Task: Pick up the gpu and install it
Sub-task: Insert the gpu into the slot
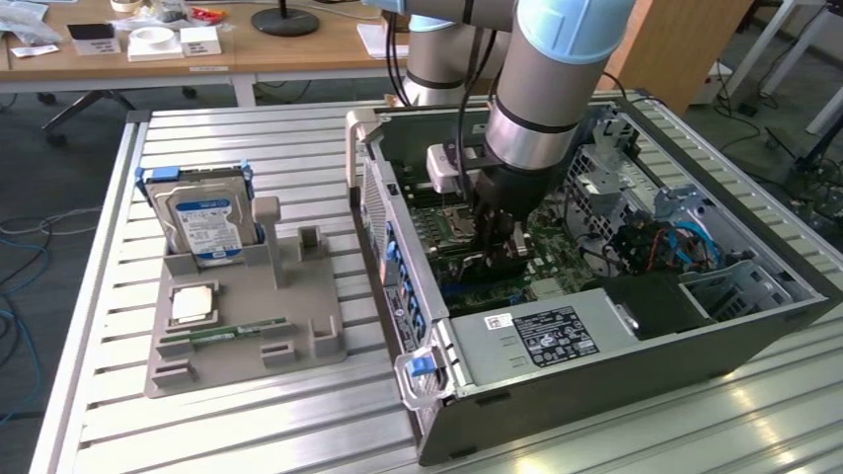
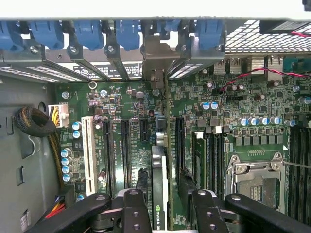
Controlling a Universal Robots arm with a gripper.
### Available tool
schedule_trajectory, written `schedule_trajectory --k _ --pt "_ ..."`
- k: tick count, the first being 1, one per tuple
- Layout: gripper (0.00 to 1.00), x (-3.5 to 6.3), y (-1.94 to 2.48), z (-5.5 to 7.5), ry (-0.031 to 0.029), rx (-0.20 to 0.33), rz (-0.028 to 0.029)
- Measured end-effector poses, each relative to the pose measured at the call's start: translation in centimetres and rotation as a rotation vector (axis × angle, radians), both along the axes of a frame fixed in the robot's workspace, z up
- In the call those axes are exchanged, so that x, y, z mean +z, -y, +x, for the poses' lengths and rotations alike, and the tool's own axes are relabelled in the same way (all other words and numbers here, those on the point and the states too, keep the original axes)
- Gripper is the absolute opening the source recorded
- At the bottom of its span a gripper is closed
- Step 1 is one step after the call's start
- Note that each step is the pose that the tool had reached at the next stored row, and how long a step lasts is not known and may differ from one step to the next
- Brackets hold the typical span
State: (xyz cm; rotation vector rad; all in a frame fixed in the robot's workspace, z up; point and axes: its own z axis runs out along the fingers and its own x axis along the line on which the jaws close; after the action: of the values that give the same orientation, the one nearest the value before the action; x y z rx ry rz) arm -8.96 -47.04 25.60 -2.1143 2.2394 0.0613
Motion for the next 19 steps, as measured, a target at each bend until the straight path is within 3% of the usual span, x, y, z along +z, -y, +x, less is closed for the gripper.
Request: schedule_trajectory --k 5,7,19 --pt "0.38 0.0 0.0 0.0 0.0 0.0 -0.0002" --pt "0.27 0.0 0.0 0.0 -0.0001 0.0 -0.0002" --pt "0.27 -0.28 0.01 0.0 -0.0002 0.0 -0.0008"
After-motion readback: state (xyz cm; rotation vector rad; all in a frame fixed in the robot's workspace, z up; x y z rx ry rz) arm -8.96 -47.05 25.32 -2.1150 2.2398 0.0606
